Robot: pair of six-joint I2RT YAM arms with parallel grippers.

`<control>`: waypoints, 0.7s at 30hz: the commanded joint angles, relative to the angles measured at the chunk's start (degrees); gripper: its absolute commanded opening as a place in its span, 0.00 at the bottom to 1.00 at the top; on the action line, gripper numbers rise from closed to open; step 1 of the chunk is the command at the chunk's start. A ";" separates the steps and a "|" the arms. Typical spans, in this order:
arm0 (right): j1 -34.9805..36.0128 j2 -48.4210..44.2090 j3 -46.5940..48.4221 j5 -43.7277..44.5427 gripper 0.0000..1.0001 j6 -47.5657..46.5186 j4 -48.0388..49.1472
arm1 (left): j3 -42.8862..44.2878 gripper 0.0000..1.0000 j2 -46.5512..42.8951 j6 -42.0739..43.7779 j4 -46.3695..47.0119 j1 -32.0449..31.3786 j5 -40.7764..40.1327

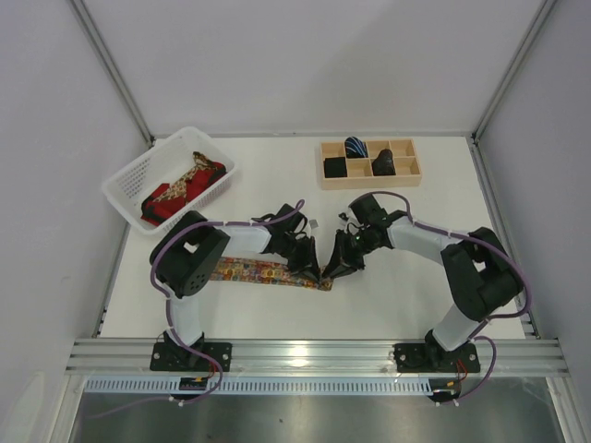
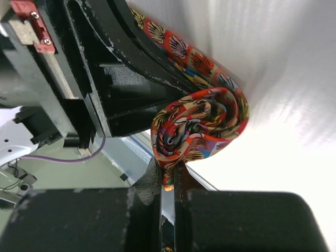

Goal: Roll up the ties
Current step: Roll the tie

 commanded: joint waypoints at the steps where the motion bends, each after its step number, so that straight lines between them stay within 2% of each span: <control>1: 2.89 1.40 3.12 0.43 0.00 2.77 -0.46 | 1.46 0.08 0.55 3.23 -2.35 -0.59 -3.26; 6: 5.09 3.95 5.84 4.82 0.00 6.89 -0.81 | 1.28 0.09 -0.86 5.35 -6.21 -0.59 -6.16; 18: 6.41 10.20 9.46 10.72 0.00 10.94 -3.71 | 1.02 0.22 -6.48 9.74 -13.60 -0.42 -16.18; 21: 7.03 10.72 10.42 11.59 0.00 11.03 -4.06 | 1.20 0.22 -7.62 10.53 -15.19 -0.24 -18.29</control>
